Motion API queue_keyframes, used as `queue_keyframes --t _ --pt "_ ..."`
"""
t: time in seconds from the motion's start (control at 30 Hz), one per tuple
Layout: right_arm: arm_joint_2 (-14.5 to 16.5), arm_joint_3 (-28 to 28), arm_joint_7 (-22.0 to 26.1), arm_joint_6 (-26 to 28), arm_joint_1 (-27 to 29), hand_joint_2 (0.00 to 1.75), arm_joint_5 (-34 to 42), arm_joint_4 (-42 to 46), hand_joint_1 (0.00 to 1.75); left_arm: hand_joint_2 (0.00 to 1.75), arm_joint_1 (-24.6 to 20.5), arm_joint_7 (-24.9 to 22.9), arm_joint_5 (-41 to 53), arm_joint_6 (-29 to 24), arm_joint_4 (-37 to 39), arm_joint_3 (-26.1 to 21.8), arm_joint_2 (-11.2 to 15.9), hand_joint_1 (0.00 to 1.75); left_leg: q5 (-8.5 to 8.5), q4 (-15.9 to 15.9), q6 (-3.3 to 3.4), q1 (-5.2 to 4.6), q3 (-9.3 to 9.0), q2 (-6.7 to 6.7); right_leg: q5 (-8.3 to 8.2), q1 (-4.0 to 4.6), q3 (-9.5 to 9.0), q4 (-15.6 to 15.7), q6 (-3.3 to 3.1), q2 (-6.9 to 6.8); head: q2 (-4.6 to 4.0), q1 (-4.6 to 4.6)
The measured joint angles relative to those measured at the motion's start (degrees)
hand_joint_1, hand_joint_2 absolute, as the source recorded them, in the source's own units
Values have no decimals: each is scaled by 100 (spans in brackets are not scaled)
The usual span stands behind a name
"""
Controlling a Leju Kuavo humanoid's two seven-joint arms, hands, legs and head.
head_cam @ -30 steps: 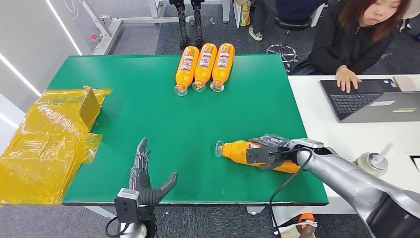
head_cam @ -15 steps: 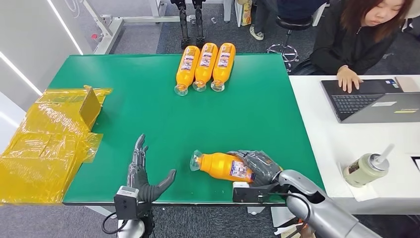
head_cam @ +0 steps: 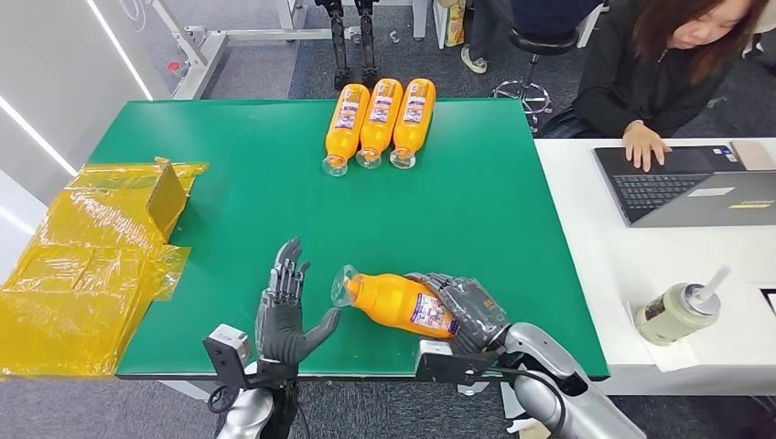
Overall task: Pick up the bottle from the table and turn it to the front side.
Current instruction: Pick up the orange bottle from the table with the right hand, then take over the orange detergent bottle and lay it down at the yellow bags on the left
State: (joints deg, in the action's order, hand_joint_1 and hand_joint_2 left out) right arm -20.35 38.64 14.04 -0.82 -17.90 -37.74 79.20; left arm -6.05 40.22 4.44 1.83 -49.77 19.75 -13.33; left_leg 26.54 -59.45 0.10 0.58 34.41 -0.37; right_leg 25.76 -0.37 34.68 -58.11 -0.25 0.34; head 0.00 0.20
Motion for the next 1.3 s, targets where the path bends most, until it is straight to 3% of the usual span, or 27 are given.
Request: queue_keyframes --t 0.17,0.27,0.57,0.9,1.2,1.3 --pt "30 -46 164 21 75 175 11 -15 175 175 22 -98 -813 1095 75 -26 -22 0 0 0 0 1 2 -1 0 0 2 0 0 0 0 0" --pt "57 -52 174 48 203 175 -55 4 175 175 61 -194 -986 1350 75 -27 -20 0 0 1 0 1 2 0 1 1 4 -1 -1 0 0 0" --pt "288 -48 214 190 585 175 -147 191 175 175 84 -317 -1132 1493 75 -25 -32 0 0 4 -1 1 4 0 1 1 8 -1 -1 0 0 2" --pt "1254 37 15 404 1166 175 -158 296 175 175 -118 -491 -1141 1604 77 49 -160 0 0 5 -1 2 6 4 4 2 13 -2 -5 4 0 0" --pt "1648 45 145 179 1210 175 121 105 175 175 -157 -487 -1231 1558 75 98 -173 0 0 5 -1 1 7 8 4 1 13 -1 -5 4 0 0" --pt "1737 44 293 128 1164 175 243 -83 175 175 -157 -485 -1297 1502 75 102 -172 130 0 5 -1 1 8 7 4 1 13 -2 -5 4 0 0"
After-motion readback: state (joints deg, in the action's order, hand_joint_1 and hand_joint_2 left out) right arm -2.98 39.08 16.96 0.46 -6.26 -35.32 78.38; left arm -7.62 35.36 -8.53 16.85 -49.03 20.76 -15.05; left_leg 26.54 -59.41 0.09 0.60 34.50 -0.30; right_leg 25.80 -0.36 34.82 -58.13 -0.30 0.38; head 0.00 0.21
